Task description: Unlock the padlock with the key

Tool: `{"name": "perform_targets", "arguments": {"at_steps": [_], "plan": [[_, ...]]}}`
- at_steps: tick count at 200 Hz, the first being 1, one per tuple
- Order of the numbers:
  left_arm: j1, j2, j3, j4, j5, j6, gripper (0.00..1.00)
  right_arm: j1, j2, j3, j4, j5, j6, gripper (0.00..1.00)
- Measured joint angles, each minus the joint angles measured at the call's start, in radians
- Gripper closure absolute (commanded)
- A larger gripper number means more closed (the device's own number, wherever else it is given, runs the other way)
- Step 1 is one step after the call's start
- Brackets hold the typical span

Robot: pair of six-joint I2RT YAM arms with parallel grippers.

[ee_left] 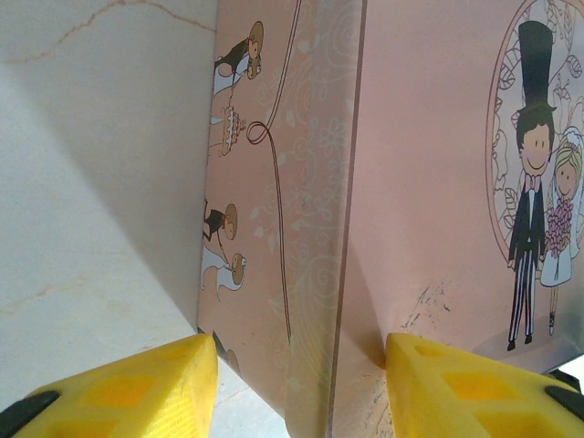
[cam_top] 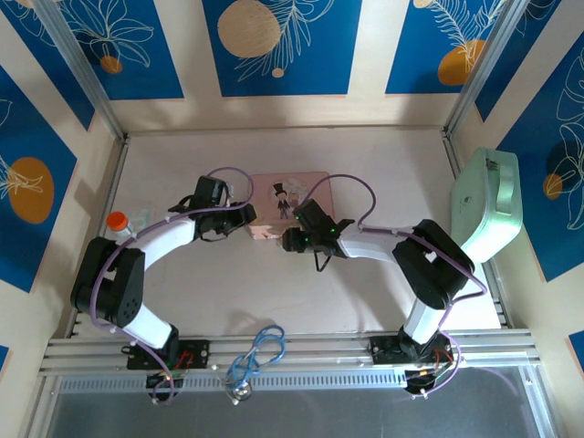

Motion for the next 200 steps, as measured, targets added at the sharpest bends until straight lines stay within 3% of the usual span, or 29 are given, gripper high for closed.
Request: {"name": "perform_targets", "arguments": {"at_steps": [121, 200], "plan": [[0.006, 0.000, 0.000, 0.000, 0.014, 0.000, 0.52, 0.005, 0.094, 0.109, -0.049, 0.027, -0.004, 0.58], [0.010, 0.000, 0.000, 0.000, 0.015, 0.000, 0.53, 0.028, 0.115, 0.163, -0.109, 0.062, 0.003, 0.78]]}}
